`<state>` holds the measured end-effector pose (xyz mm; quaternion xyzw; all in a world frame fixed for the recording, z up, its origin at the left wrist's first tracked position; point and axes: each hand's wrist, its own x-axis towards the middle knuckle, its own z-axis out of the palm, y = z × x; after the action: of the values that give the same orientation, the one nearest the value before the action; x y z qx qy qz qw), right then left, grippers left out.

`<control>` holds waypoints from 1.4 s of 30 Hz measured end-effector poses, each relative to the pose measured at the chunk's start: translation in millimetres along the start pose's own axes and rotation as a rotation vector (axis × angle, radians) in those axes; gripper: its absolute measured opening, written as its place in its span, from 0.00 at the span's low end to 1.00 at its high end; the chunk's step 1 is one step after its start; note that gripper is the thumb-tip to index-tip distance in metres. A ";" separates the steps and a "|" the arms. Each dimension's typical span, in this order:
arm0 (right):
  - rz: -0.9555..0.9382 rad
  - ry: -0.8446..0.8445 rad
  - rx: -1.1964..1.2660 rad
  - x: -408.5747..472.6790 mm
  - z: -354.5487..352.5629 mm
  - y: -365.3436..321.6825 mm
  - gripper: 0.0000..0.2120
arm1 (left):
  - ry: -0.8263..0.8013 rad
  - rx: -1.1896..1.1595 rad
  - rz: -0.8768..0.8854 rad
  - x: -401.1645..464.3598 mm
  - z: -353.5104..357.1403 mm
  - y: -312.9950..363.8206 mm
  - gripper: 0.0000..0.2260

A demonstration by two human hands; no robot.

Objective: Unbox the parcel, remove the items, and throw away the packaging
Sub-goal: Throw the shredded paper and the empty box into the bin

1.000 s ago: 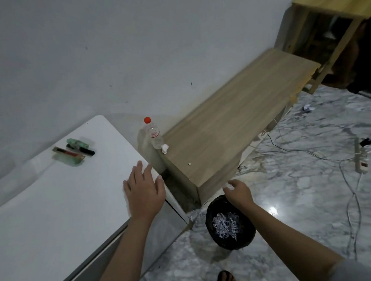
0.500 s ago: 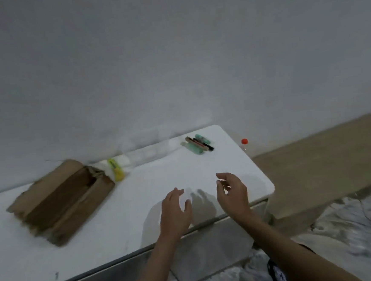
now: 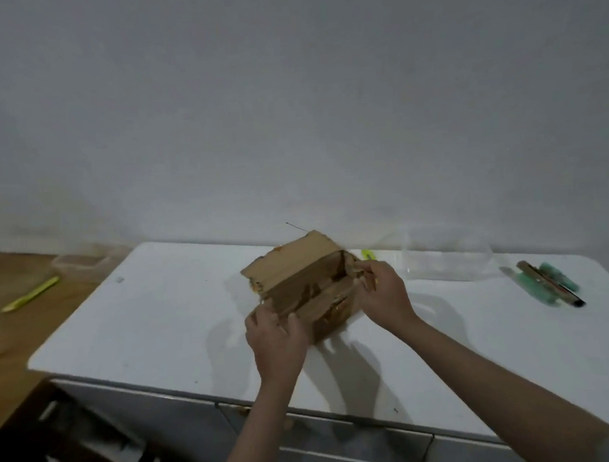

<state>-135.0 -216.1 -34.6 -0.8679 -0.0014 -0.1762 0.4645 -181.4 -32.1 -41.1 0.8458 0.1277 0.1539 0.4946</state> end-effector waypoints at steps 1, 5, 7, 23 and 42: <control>0.005 -0.014 -0.026 15.4 5.9 -1.0 0.13 | -0.011 -0.033 -0.054 7.1 -0.9 1.6 0.21; 0.109 -0.151 -0.071 71.2 29.8 7.0 0.21 | -0.083 -0.178 -0.334 43.3 8.4 5.3 0.29; 0.175 -0.247 -0.068 95.3 39.5 14.1 0.26 | -0.101 -0.262 -0.412 60.6 15.1 6.8 0.30; 0.511 -0.603 0.679 137.0 17.1 36.9 0.40 | -0.068 -0.923 -0.542 103.0 31.3 1.0 0.23; 0.274 -0.410 0.024 -3.6 -18.9 34.0 0.27 | -0.400 0.077 -0.051 16.0 -4.0 -40.1 0.25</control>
<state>-138.5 -250.1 -53.6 -0.8720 0.0198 0.0682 0.4843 -170.8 -3.9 -72.2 0.8742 0.0543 -0.0348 0.4813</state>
